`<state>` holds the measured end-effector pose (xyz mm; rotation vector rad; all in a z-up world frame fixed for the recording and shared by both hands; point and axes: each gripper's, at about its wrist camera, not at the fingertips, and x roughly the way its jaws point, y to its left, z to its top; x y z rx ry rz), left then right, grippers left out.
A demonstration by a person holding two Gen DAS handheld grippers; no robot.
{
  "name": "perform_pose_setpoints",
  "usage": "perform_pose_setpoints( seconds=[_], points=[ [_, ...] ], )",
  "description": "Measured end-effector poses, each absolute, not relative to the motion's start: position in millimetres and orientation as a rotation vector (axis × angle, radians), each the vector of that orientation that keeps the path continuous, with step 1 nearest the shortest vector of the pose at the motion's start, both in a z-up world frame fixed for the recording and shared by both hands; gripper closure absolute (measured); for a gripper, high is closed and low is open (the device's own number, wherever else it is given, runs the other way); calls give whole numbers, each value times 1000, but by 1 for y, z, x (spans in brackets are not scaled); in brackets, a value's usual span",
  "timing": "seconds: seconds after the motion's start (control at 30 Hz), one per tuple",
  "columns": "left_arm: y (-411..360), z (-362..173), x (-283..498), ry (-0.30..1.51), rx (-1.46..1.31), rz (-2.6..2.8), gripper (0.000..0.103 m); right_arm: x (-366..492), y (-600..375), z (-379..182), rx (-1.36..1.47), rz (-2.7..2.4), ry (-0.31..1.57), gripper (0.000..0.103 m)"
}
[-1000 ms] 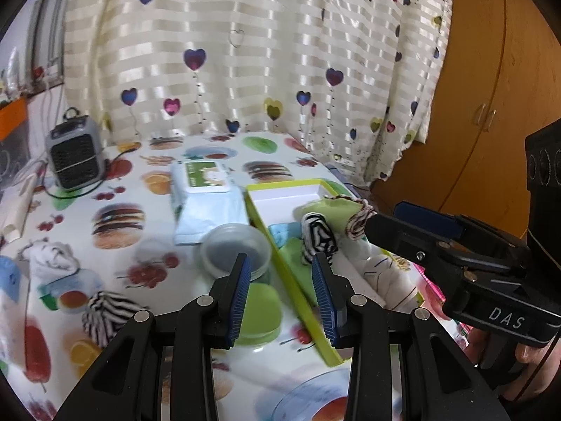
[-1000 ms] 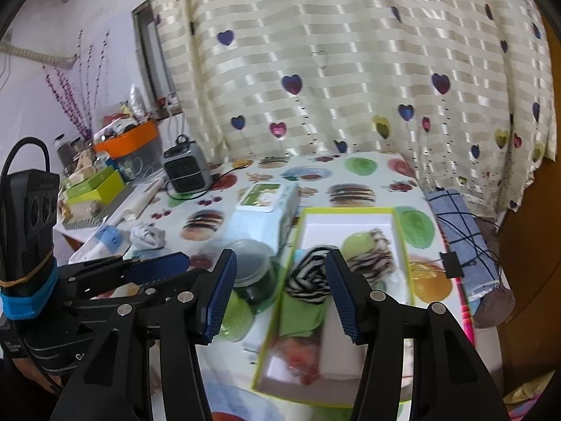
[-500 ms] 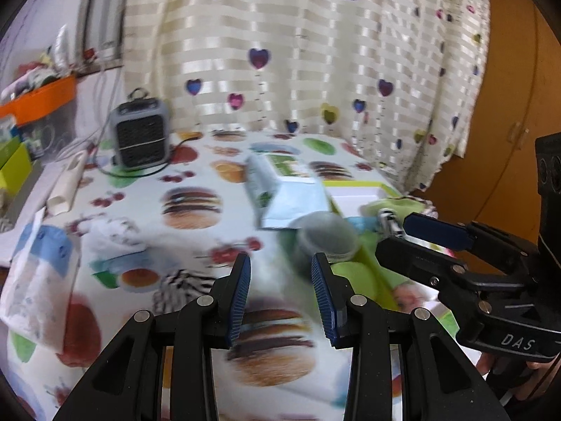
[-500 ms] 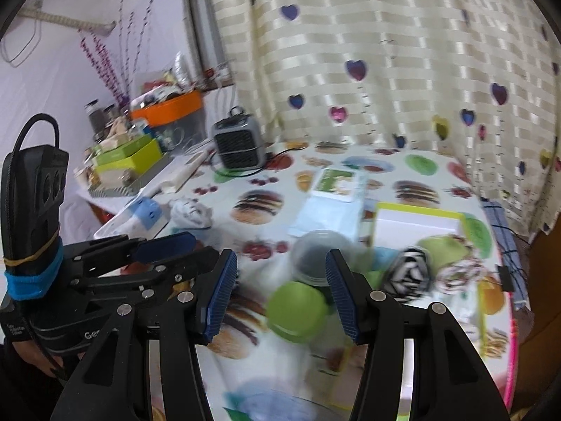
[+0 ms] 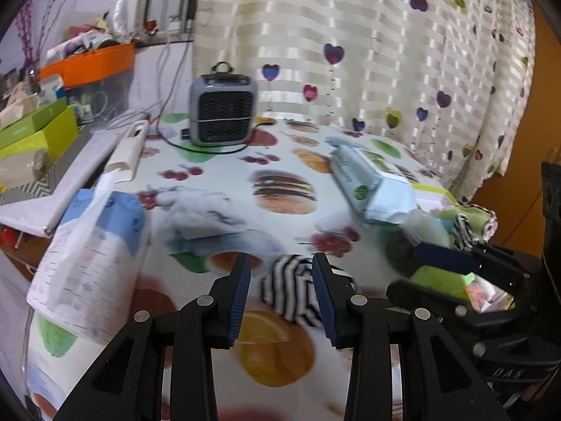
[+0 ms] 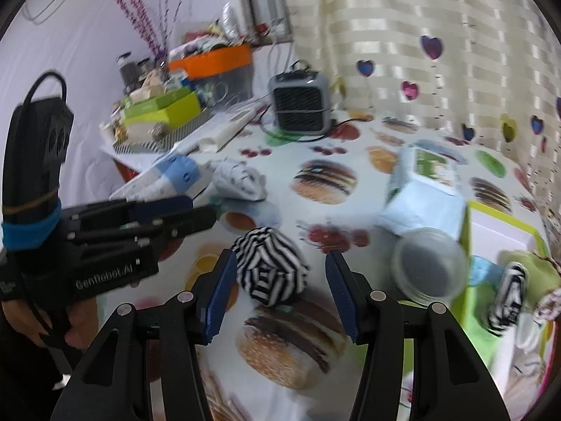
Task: Organize soft objects
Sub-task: 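Withdraw both grippers from the tray back toward the pile, then grasp the second black-and-white striped cloth with the right gripper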
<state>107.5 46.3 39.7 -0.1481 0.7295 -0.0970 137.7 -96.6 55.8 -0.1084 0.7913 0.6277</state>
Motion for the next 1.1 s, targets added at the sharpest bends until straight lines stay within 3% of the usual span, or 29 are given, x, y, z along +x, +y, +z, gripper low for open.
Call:
perform_pose_setpoints(
  seconds=[0.13, 0.23, 0.9, 0.93, 1.03, 1.1],
  points=[
    [61, 37, 112, 732, -160, -79, 67, 149, -81, 40, -136, 636, 833, 49],
    [71, 35, 117, 728, -175, -78, 55, 155, -74, 31, -149, 640, 856, 49],
    [89, 16, 184, 776, -146, 4, 53, 180, -55, -2, -192, 598, 945, 49],
    [89, 15, 188, 781, -142, 8, 53, 180, -55, -3, -191, 595, 950, 51],
    [88, 11, 197, 793, -118, 21, 53, 180, -55, -5, -192, 595, 953, 70],
    [88, 9, 203, 799, -111, 31, 53, 180, -56, -4, -199, 594, 946, 76]
  ],
)
